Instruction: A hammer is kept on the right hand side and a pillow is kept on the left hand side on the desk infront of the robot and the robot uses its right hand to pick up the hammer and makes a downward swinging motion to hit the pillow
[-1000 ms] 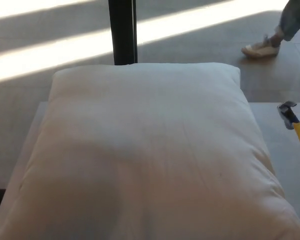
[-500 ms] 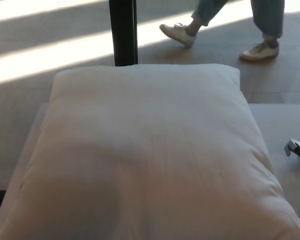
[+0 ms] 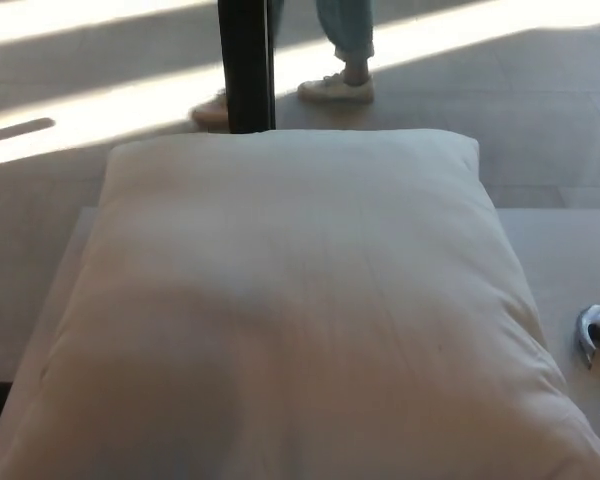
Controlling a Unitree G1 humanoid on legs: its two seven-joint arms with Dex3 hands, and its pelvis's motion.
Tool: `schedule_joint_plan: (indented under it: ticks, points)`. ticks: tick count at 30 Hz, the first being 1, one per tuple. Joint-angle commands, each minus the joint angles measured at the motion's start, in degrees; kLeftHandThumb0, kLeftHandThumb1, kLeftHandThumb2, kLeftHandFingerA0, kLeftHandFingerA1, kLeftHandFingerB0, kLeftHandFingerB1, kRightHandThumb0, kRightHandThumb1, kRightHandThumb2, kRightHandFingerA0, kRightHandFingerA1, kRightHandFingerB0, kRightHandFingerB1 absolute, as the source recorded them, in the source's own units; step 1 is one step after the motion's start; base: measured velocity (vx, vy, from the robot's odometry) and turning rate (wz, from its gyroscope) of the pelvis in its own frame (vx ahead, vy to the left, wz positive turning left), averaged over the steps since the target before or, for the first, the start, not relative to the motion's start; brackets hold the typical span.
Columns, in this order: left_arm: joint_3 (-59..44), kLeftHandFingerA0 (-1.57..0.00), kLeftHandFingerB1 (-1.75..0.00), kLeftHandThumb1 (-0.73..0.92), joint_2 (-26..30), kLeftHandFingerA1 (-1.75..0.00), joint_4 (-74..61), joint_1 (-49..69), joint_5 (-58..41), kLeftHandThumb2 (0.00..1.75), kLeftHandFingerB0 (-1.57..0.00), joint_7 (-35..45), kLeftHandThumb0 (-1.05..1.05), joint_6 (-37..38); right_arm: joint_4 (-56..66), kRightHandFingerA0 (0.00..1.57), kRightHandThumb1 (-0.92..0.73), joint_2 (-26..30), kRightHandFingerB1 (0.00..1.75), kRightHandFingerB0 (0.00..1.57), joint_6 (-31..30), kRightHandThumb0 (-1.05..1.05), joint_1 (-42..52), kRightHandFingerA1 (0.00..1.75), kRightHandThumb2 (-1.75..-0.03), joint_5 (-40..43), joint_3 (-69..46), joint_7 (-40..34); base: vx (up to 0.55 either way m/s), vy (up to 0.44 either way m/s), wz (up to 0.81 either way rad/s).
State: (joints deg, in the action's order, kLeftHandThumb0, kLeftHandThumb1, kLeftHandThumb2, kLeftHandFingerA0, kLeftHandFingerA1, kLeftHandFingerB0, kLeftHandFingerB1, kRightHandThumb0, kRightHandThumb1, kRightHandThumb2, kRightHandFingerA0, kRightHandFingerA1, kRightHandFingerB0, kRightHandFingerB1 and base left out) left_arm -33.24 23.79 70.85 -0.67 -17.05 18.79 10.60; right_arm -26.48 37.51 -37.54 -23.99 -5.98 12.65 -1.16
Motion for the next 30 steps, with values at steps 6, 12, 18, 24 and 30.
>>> schedule_joint_plan:
  ticks: [6, 12, 18, 24, 30]
  points:
    - [-0.38, -0.66, -0.47, 0.73, 1.41, -0.53, 0.71, 0.25, -0.71, 0.62, -0.57, -1.03, -0.6, 1.27, 5.3, 0.0, -0.8, 12.67, 0.0, 0.0, 20.68, -1.01, 6.15, 0.0, -0.65, -14.01, 12.39, 5.87, 0.0, 0.0, 0.0]
    - [-0.69, -0.68, -0.49, 0.74, 1.47, -0.57, 0.72, -0.08, -1.15, 0.62, -0.59, -0.64, -0.59, 0.75, 8.06, 0.0, -0.62, 13.29, 0.01, 0.0, 19.84, -1.04, 7.2, 0.0, -0.95, -7.65, 6.79, 8.61, 0.0, 0.0, 0.0]
    - [-0.01, -0.66, -0.47, 0.75, 1.56, -0.56, 0.97, 0.09, -0.34, 0.62, -0.56, -0.56, -0.6, 1.68, 13.39, 0.0, -0.85, 14.79, 0.0, 0.0, 21.49, -1.0, 12.37, 0.0, -0.67, -1.93, -4.36, 9.99, 0.0, 0.0, 0.0]
    - [-0.33, -0.68, -0.48, 0.73, 1.53, -0.58, 0.58, 0.29, -0.74, 0.62, -0.59, -0.74, -0.61, 1.6, 13.28, 0.0, -0.72, 10.9, 0.03, 0.0, 22.81, -1.02, 18.68, 0.16, -1.14, 8.84, -25.54, 10.95, 0.0, 0.0, 0.0]
    - [-0.52, -0.66, -0.48, 0.74, 1.89, -0.56, 0.28, -0.44, -0.95, 0.62, -0.59, -0.81, -0.6, 1.37, 4.99, 0.0, -0.73, 1.77, 0.08, 0.04, 15.52, -0.9, 14.9, 0.08, -1.0, 26.56, -54.59, 3.5, 0.0, 0.0, 0.0]
